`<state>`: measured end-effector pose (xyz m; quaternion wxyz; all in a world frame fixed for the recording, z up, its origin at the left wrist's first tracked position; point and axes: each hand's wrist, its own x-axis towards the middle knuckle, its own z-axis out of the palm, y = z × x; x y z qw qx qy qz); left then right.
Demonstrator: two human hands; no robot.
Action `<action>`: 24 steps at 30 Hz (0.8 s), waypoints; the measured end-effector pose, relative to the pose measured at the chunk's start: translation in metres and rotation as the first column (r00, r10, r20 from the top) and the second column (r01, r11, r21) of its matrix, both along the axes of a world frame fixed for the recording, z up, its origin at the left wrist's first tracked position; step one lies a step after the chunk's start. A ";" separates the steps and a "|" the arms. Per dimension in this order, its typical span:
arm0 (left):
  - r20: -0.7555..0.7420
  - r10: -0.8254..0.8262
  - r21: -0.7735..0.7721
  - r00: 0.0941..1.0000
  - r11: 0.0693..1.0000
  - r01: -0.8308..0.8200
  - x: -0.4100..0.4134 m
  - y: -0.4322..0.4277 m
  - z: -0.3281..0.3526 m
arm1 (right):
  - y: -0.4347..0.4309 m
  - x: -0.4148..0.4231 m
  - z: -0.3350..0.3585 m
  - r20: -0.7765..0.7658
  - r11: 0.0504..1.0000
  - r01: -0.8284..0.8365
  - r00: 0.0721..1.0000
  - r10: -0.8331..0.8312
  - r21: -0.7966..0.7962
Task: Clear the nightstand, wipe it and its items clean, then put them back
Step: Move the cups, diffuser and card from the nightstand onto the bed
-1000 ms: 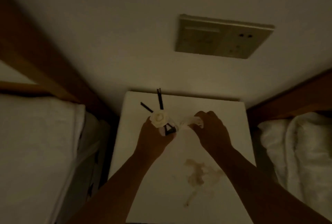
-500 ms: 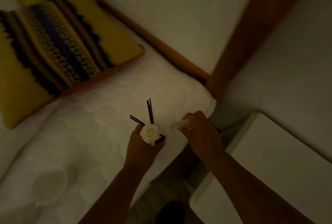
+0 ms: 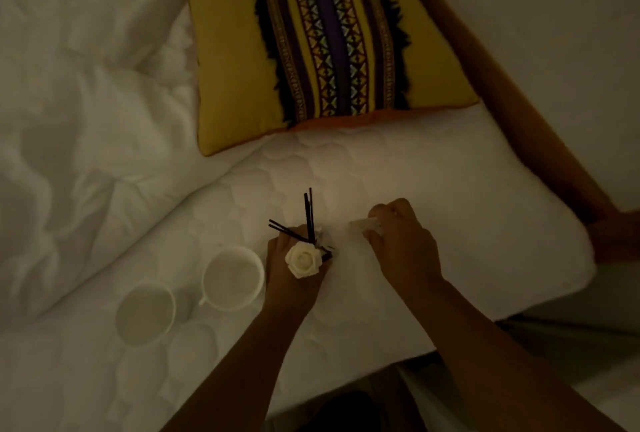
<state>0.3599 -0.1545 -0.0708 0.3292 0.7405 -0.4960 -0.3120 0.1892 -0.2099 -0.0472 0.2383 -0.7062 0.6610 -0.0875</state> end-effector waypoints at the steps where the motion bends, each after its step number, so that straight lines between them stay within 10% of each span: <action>1: 0.017 -0.015 -0.011 1.000 1.000 0.015 -0.002 0.000 -0.002 | 0.001 0.000 -0.003 -0.007 1.000 0.007 1.000 -0.007 -0.012; 12: -0.042 0.080 0.070 0.996 0.995 -0.077 -0.012 0.023 -0.006 | 0.018 -0.017 0.018 0.016 0.998 -0.037 0.999 0.037 -0.045; 24: -0.073 -0.003 0.333 0.997 0.943 0.027 -0.094 0.100 0.053 | 0.151 -0.095 0.065 0.170 0.954 0.271 0.941 -0.291 0.131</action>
